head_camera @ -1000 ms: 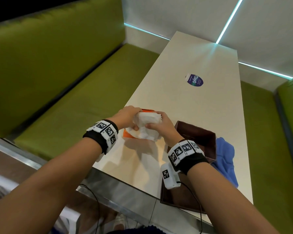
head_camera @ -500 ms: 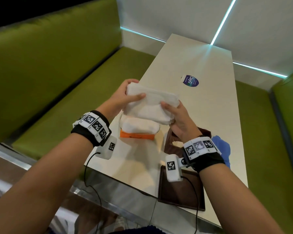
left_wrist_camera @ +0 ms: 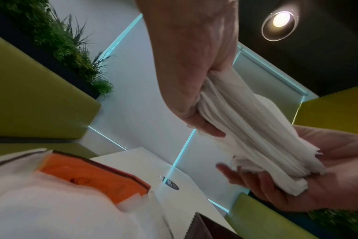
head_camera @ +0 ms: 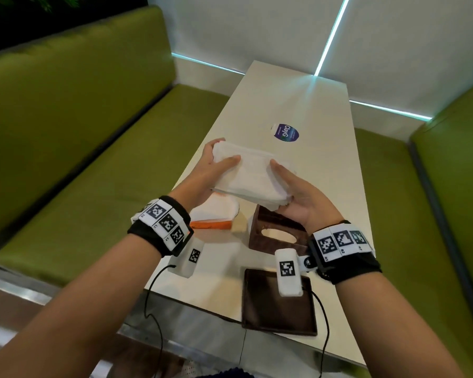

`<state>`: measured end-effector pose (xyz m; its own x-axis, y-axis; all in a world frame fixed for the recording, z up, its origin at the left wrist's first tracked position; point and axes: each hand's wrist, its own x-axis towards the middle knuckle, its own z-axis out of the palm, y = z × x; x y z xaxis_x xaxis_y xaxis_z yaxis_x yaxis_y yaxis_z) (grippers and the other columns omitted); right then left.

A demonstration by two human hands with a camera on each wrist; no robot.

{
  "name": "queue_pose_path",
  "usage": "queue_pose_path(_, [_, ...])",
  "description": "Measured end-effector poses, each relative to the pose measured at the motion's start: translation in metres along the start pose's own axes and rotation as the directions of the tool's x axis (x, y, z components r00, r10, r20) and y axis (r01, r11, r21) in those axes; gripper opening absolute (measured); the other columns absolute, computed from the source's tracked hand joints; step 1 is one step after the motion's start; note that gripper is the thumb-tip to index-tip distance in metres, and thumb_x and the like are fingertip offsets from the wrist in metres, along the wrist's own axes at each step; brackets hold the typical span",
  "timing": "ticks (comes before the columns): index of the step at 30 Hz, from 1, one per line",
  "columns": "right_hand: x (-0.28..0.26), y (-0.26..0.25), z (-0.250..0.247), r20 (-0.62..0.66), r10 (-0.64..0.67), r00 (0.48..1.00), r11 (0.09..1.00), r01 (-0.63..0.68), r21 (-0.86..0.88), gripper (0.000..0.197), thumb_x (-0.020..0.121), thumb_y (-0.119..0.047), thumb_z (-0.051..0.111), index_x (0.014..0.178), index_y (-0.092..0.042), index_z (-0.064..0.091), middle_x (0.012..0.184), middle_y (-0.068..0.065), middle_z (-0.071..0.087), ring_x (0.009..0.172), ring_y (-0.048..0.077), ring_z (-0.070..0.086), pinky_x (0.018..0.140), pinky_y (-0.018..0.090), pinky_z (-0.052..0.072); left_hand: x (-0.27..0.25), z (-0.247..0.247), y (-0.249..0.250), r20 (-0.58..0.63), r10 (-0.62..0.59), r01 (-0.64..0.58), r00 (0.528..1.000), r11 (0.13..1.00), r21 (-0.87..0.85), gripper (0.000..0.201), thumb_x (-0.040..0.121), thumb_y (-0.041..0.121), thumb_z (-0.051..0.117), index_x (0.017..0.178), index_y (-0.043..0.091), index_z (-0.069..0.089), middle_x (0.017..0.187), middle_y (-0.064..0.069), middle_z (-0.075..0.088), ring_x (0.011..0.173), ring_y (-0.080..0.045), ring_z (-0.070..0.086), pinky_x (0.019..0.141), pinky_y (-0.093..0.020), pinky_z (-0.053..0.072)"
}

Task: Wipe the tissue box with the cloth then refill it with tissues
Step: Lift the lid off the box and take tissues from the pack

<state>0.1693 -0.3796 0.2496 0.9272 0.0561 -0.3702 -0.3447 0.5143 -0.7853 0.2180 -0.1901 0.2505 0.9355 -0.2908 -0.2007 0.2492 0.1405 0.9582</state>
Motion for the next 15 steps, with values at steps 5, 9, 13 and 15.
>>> queue_pose_path(5, [-0.013,-0.012,-0.034,-0.249,-0.2,0.948,0.952,0.127,-0.28,0.041,0.091,-0.014,0.063,0.126,0.005,0.055,0.121,0.02,0.065,0.11,0.033,0.063,0.093,0.042,0.052,0.004,0.027,-0.02,0.04,-0.095,0.088,0.995,0.985,0.148,0.071,0.092,0.023,0.065,0.145,0.033,0.018,0.134,-0.01,0.052,0.112,-0.028,0.061,0.085,-0.04,0.057])
queue_pose_path(9, [-0.013,-0.003,-0.066,-0.387,-0.265,0.883,0.829,0.003,-0.56,0.053,0.085,-0.029,0.068,0.129,-0.005,0.051,0.124,0.015,0.063,0.108,0.03,0.063,0.094,0.045,0.052,0.002,0.057,-0.031,0.058,-0.058,0.028,0.997,0.901,0.433,0.065,0.093,0.017,0.063,0.14,0.026,0.018,0.107,-0.009,0.061,0.093,-0.023,0.064,0.079,-0.039,0.057])
queue_pose_path(13, [-0.012,0.004,-0.079,-0.463,-0.222,0.858,0.535,-0.29,-0.793,0.052,0.09,-0.018,0.059,0.132,0.005,0.039,0.114,0.007,0.054,0.11,0.029,0.056,0.069,0.024,0.042,-0.001,0.085,-0.046,0.113,0.021,-0.097,0.993,0.686,0.722,0.032,0.095,0.01,0.053,0.113,0.016,0.027,0.07,0.0,0.044,0.058,-0.017,0.045,0.048,-0.025,0.031])
queue_pose_path(15, [-0.012,0.012,-0.082,-0.468,-0.254,0.847,0.4,-0.349,-0.848,0.043,0.094,-0.011,0.052,0.13,0.007,0.039,0.119,0.014,0.057,0.112,0.033,0.056,0.071,0.026,0.039,0.003,0.094,-0.06,0.145,-0.051,-0.086,0.988,0.599,0.796,0.019,0.096,0.008,0.046,0.106,0.014,0.032,0.073,-0.002,0.046,0.061,-0.018,0.045,0.049,-0.024,0.03])
